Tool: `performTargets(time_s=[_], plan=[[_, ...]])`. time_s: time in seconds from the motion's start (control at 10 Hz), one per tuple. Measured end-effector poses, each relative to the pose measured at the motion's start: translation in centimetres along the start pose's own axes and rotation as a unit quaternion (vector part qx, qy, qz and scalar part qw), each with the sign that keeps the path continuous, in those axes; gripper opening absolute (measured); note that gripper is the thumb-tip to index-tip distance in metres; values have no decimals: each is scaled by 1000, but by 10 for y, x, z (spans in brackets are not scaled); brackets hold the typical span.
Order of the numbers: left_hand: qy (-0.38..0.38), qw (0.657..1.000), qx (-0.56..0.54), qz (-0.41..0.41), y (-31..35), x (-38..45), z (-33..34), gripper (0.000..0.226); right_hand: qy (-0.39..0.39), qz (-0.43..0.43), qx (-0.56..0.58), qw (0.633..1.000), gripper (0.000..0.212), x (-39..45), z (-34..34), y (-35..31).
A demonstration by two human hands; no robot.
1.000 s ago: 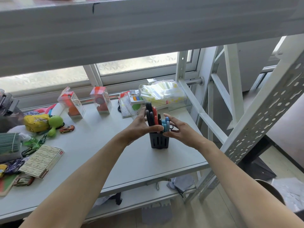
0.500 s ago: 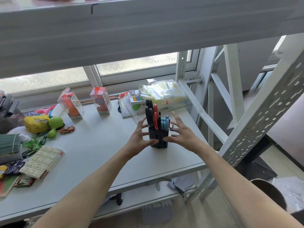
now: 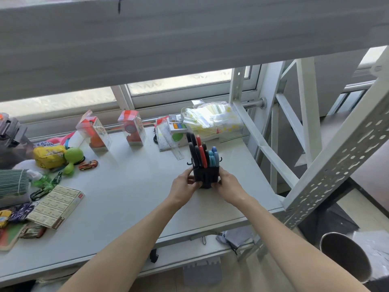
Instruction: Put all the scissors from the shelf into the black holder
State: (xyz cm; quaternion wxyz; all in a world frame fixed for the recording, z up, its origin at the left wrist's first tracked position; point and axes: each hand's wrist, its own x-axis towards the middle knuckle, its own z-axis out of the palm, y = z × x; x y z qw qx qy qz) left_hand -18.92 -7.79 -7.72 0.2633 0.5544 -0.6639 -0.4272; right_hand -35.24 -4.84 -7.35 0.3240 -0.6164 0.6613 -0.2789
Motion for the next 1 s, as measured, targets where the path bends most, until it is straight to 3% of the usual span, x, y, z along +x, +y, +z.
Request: performTargets(time_s=[0.2, 0.7, 1.0], plan=[[48, 998, 0, -28, 0, 10, 1, 50, -14, 12, -38, 999, 62, 20, 4, -12], [43, 997, 22, -60, 1, 21, 2, 53, -10, 10, -48, 999, 56, 29, 9, -14], [36, 987, 98, -121, -6, 25, -1, 65, 4, 71, -43, 997, 43, 27, 12, -3]])
